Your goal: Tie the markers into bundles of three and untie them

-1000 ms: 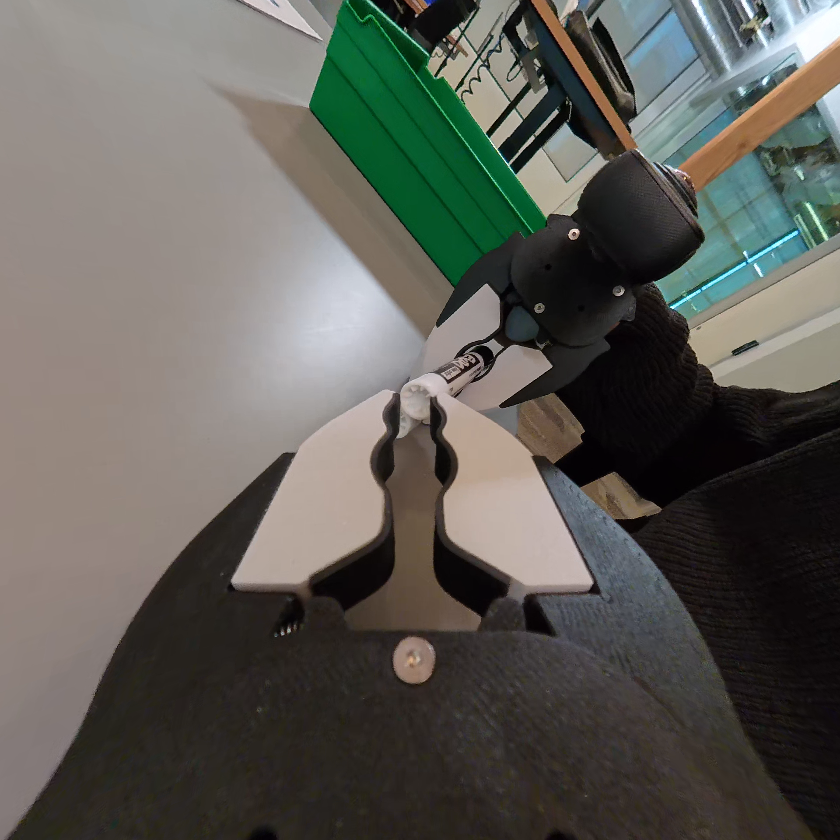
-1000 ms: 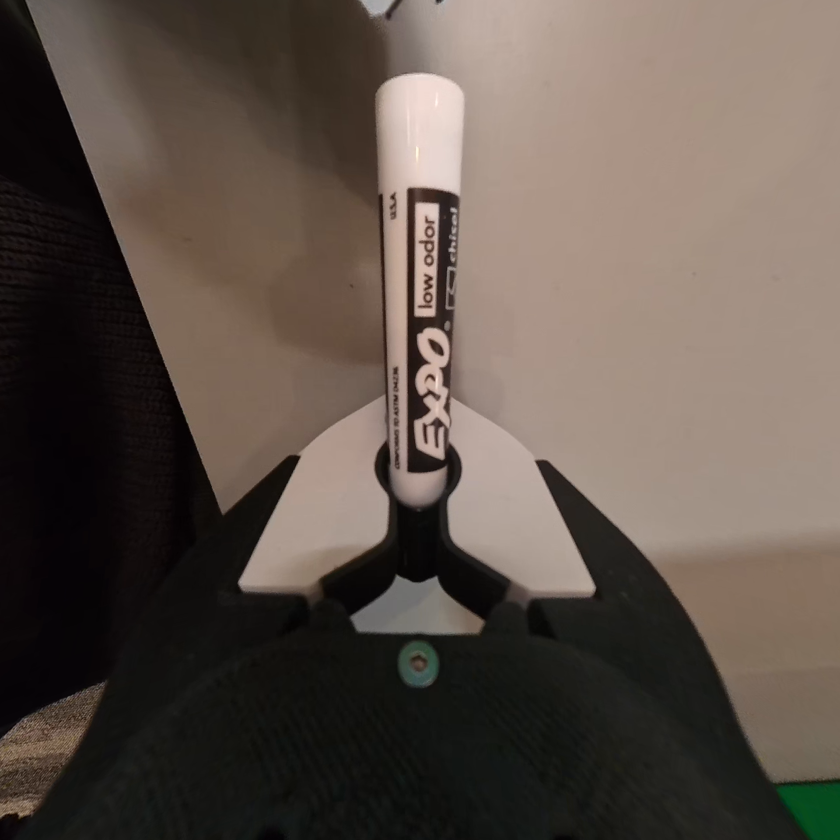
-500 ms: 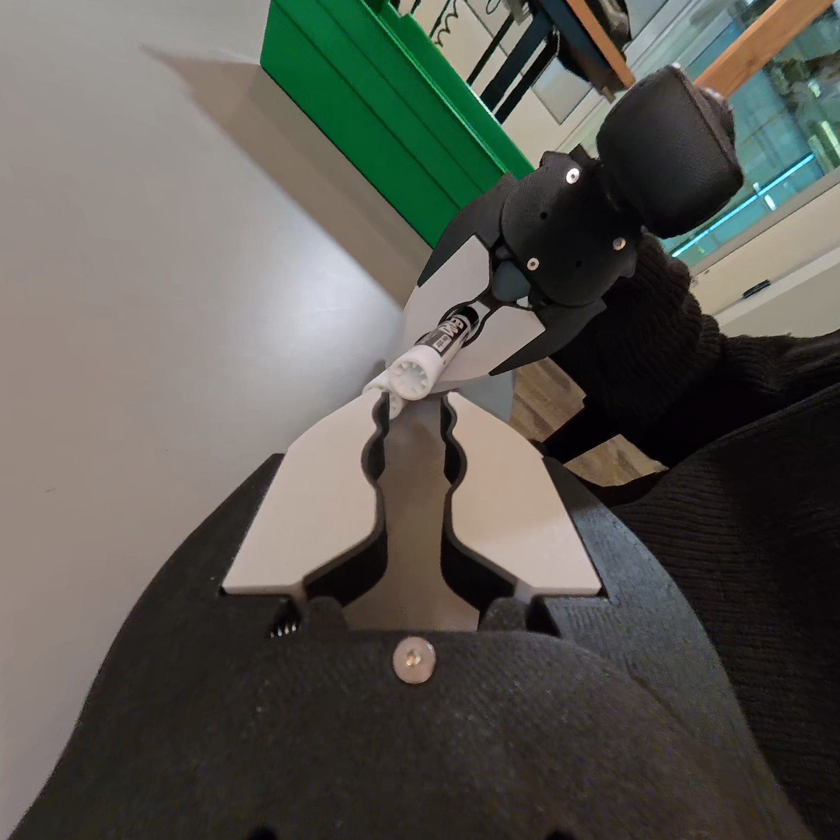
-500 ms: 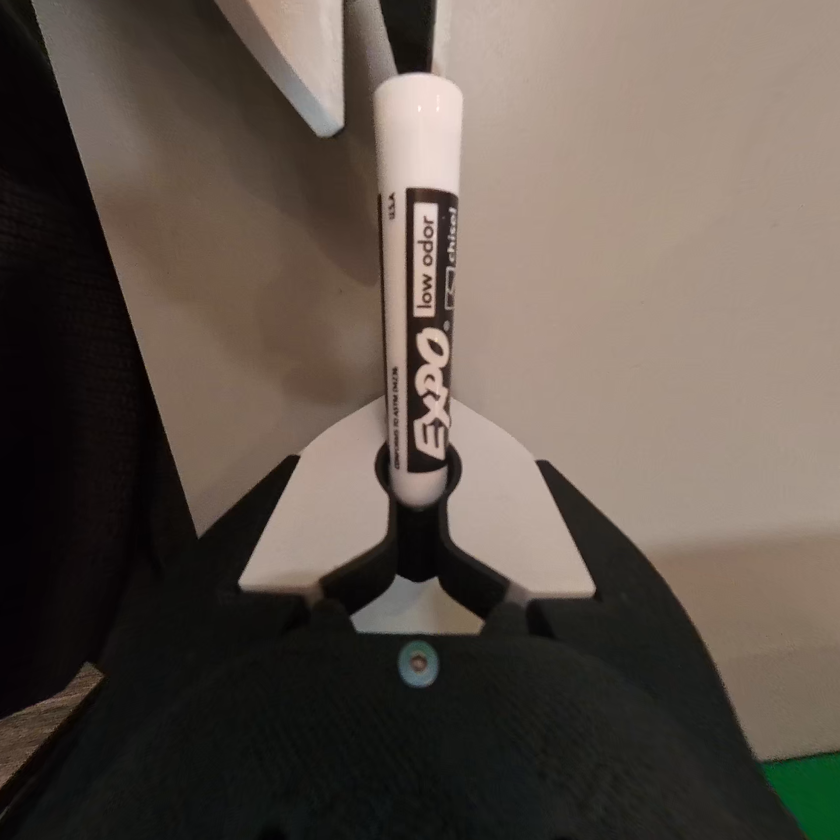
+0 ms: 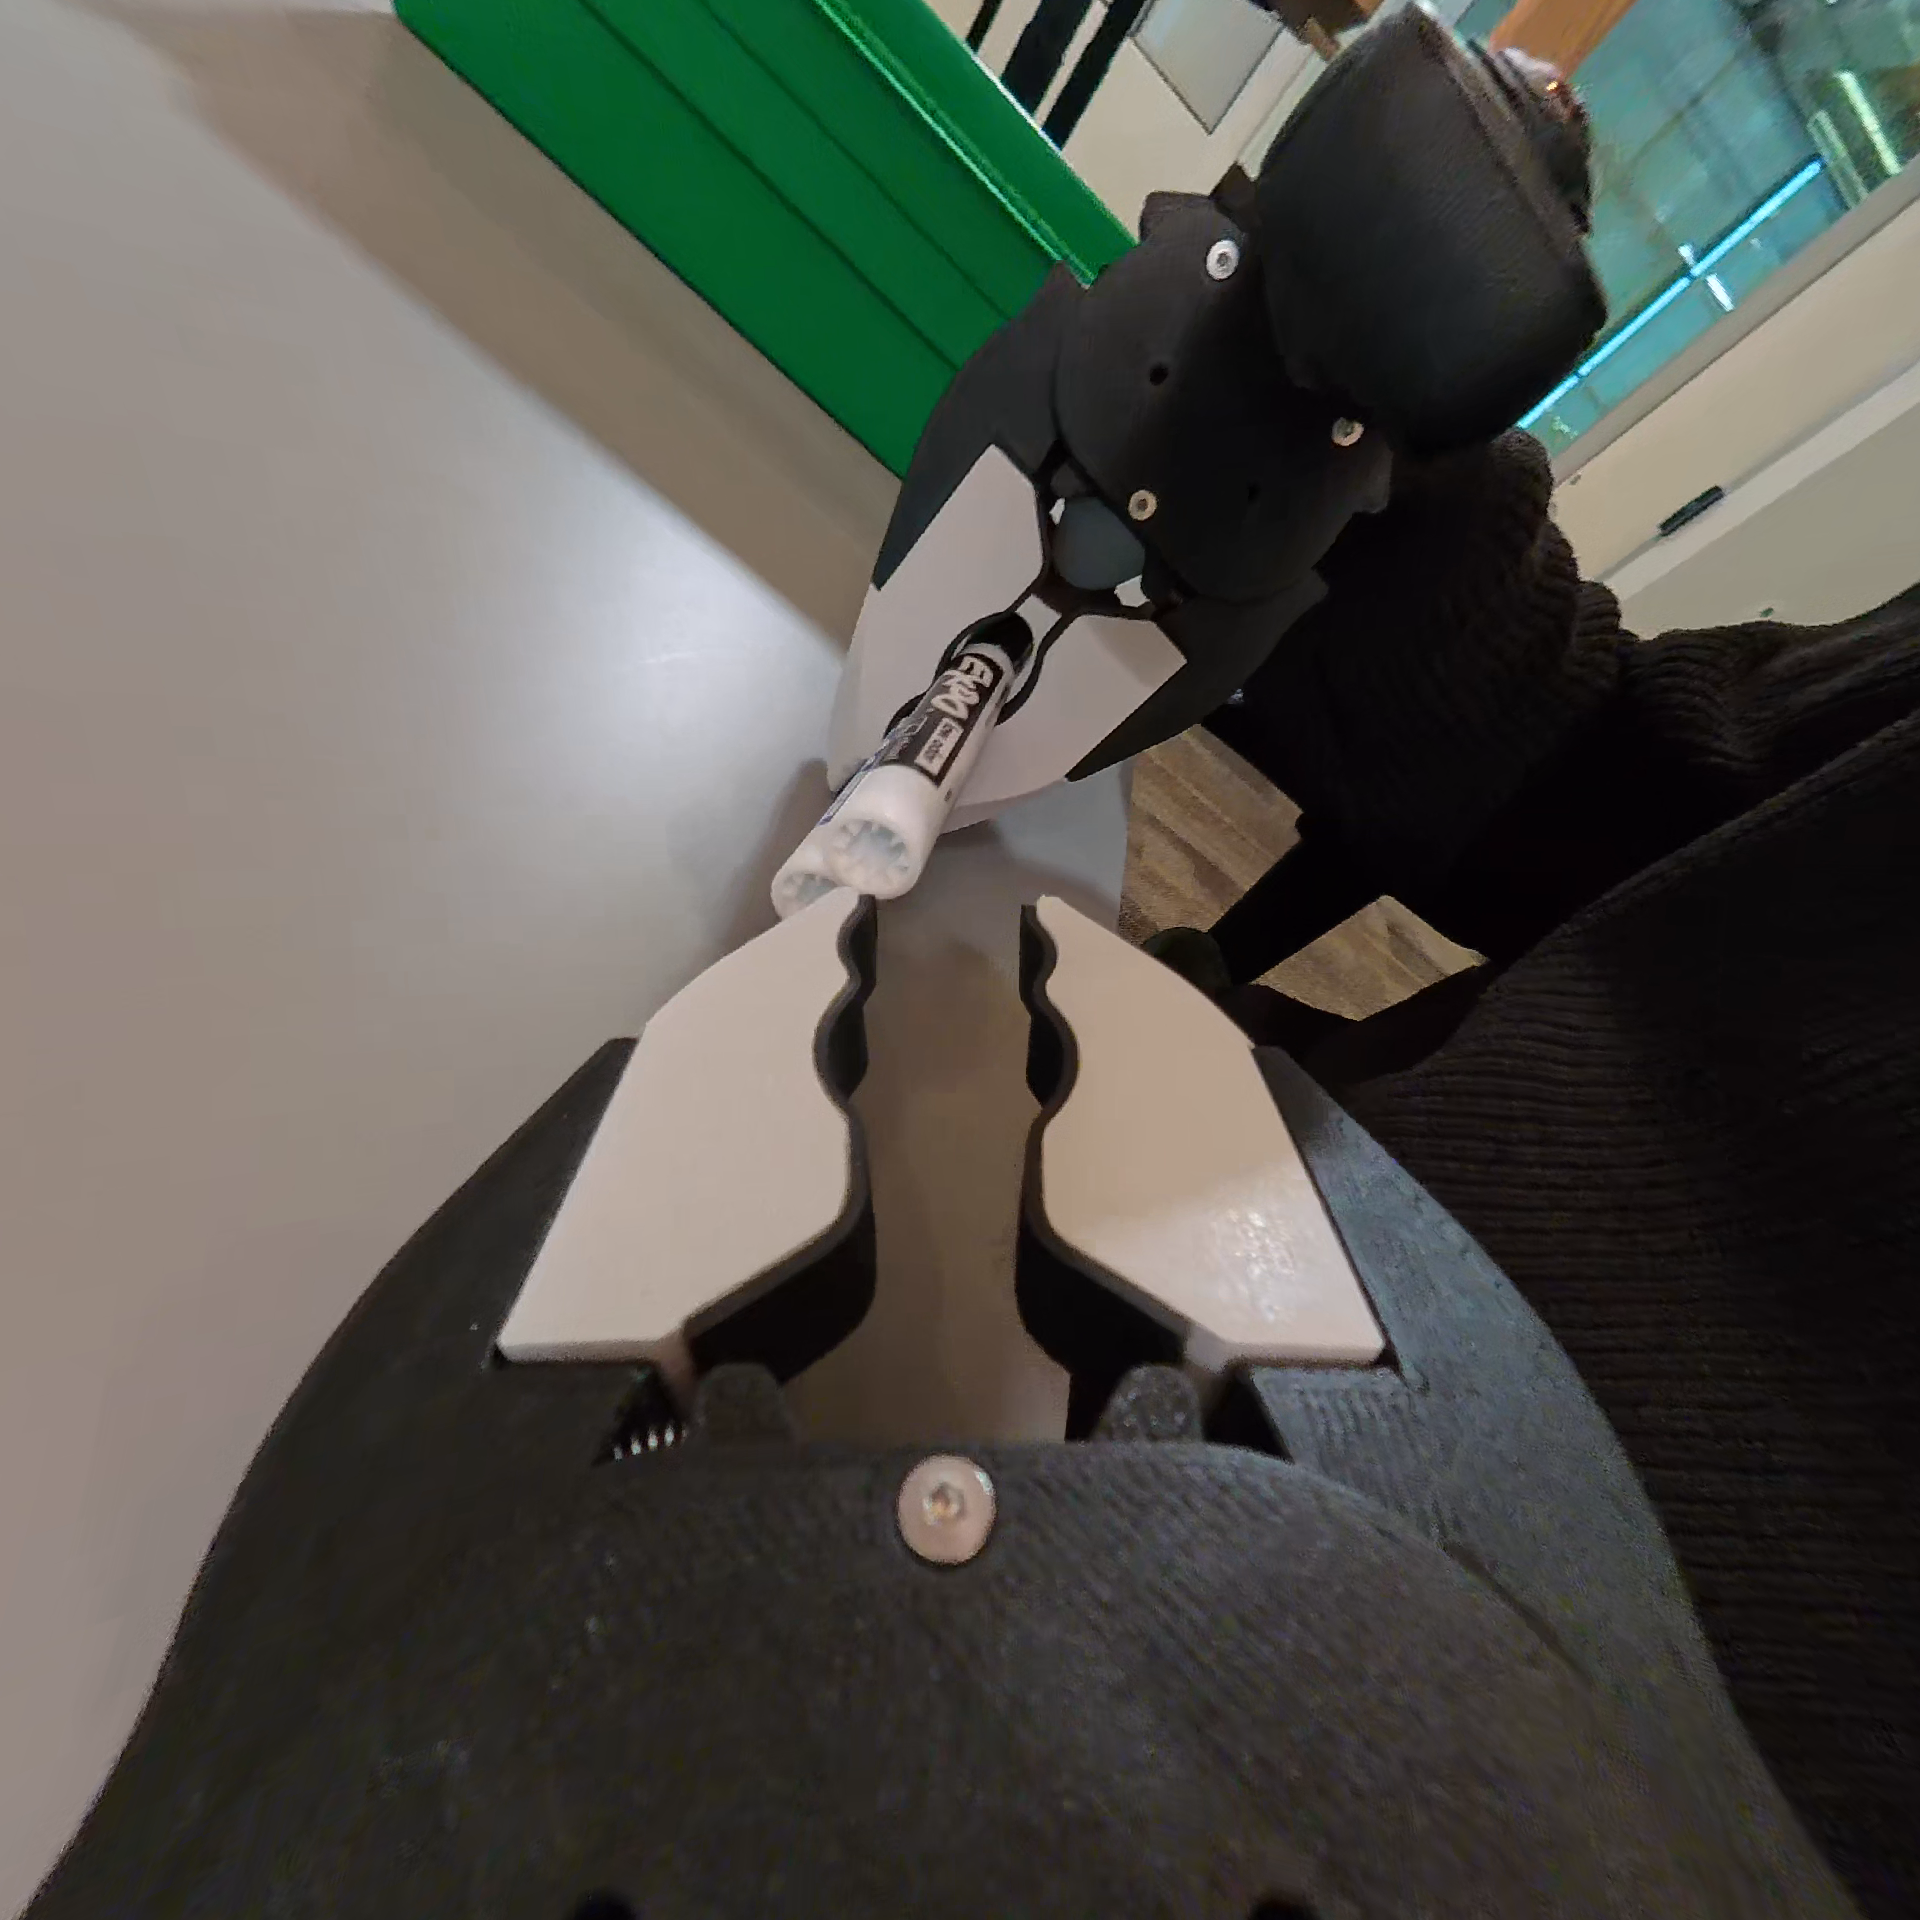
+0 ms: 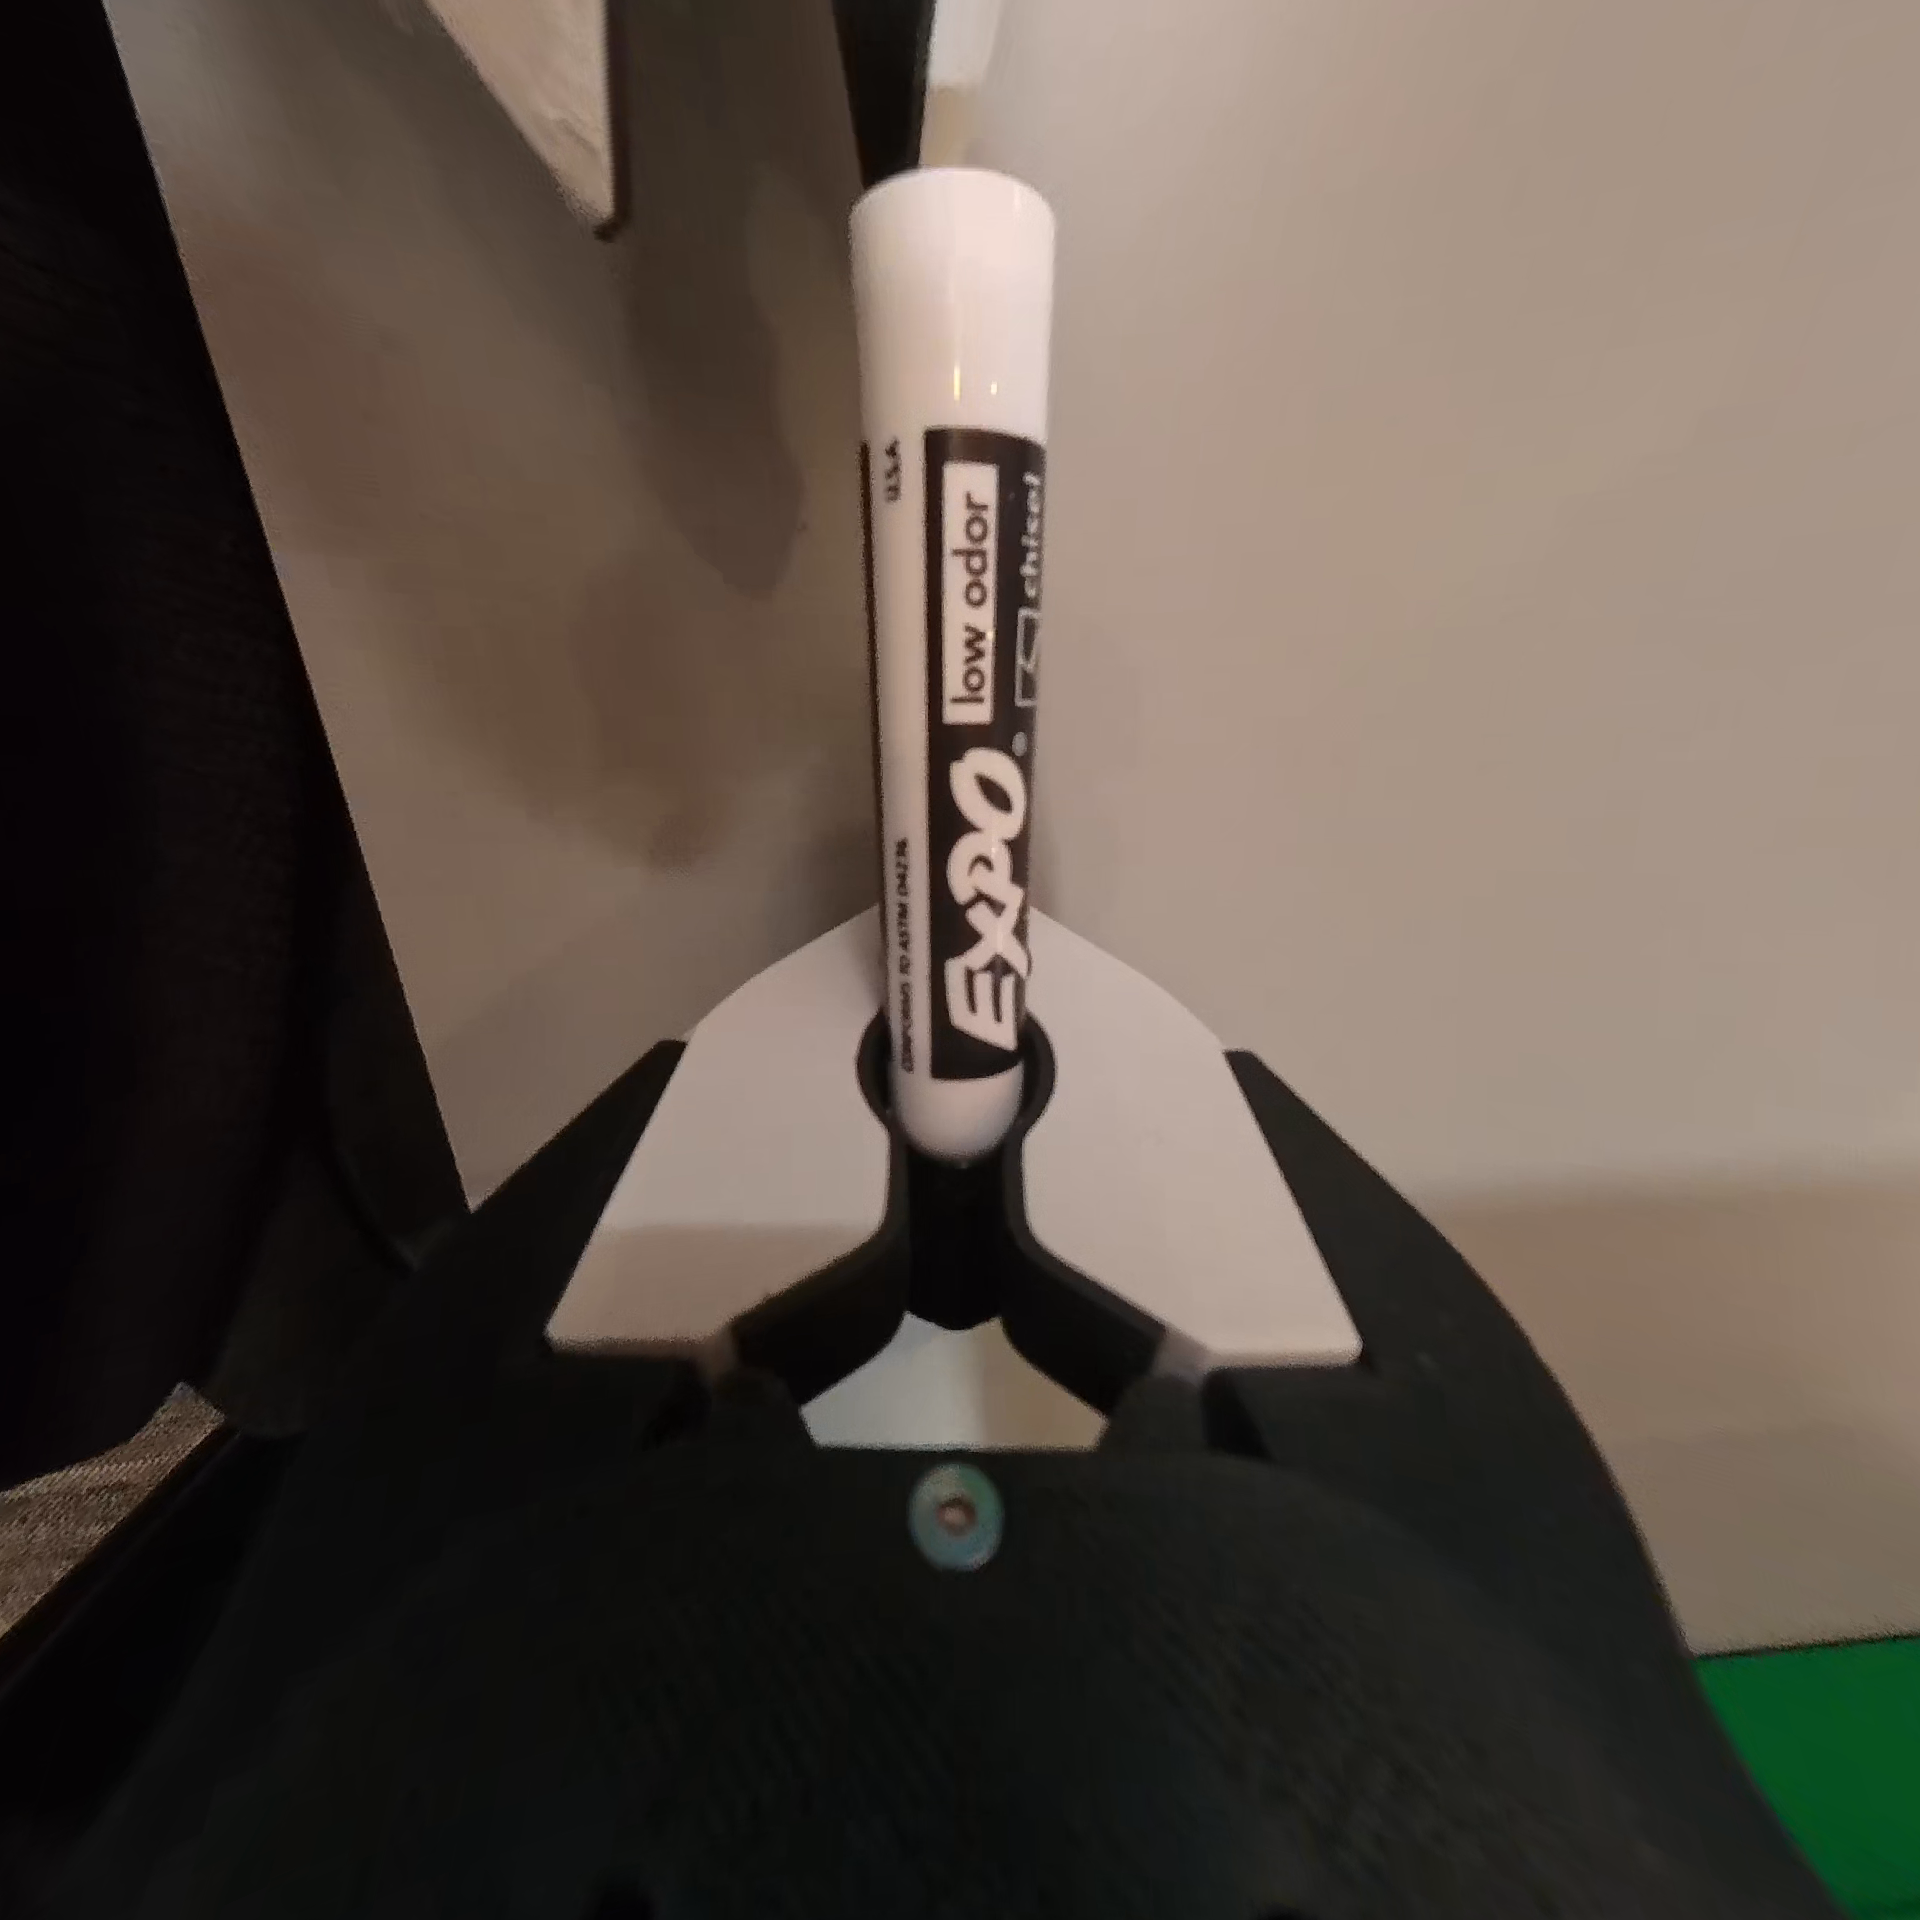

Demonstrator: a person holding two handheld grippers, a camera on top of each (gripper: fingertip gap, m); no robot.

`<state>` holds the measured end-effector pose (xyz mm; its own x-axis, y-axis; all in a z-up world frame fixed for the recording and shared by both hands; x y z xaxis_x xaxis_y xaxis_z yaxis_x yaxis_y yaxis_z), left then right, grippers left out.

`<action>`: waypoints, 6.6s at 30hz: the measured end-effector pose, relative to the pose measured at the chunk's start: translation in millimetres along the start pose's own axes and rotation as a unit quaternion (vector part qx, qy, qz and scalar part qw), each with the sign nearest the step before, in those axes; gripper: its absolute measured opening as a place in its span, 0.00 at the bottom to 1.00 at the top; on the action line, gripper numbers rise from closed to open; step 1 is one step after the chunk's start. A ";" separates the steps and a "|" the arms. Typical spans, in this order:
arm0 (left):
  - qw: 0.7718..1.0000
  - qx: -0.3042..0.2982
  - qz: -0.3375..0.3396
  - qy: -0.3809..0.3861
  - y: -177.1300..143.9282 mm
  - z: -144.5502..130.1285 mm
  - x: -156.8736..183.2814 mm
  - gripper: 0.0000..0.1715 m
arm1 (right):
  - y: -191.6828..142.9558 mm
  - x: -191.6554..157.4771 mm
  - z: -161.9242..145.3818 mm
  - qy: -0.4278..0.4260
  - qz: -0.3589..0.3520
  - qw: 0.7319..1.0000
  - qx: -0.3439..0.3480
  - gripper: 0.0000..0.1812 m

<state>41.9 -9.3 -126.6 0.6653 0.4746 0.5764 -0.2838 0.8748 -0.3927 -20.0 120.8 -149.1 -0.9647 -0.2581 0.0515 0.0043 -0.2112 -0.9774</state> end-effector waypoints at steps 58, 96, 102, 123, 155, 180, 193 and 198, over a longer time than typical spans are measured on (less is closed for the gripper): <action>0.819 0.357 0.343 0.291 -105.9 49.4 30.7 0.38 | 2.7 -5.5 3.3 -0.007 0.011 1.000 -0.008 0.08; 0.925 0.267 0.187 0.197 -67.9 48.8 63.2 0.00 | 2.8 -8.5 6.5 -0.002 0.026 1.000 0.003 0.08; 0.918 0.297 0.215 0.154 -70.1 48.2 58.1 0.00 | 2.7 -9.3 6.3 -0.005 0.026 1.000 0.002 0.08; 0.943 0.273 0.150 0.113 -65.4 40.5 52.4 0.00 | 1.9 -9.6 6.6 -0.004 0.028 1.000 0.005 0.08; 0.905 -0.421 -0.008 -0.063 7.2 -18.8 36.4 0.53 | -25.5 -38.0 50.9 -0.249 -0.128 0.959 0.043 0.08; 0.879 -0.429 -0.132 -0.163 53.6 -26.6 46.0 0.42 | -17.4 -51.6 36.9 -0.314 -0.200 0.928 0.011 0.08; 0.881 -0.437 -0.108 -0.146 63.9 -35.3 50.0 0.35 | -14.3 -57.9 35.9 -0.321 -0.185 0.929 0.002 0.08; 0.884 -0.430 -0.108 -0.147 65.7 -33.5 49.4 0.32 | -13.5 -59.4 35.4 -0.323 -0.184 0.929 -0.002 0.08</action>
<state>79.3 68.4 -147.9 0.3961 0.4209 0.8160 0.5421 0.6101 -0.5778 46.5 105.6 -131.7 -0.5423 -0.6812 0.4918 -0.2963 -0.3926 -0.8706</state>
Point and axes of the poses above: each gripper's, where its closed fingertips meet, y out along the fingers, z out of its top, x = y × z across the jaws, the point moved 6 cm from there along -y, back along the fingers, and after that the axes turned 7 degrees about -x, right-handed, at the moved point
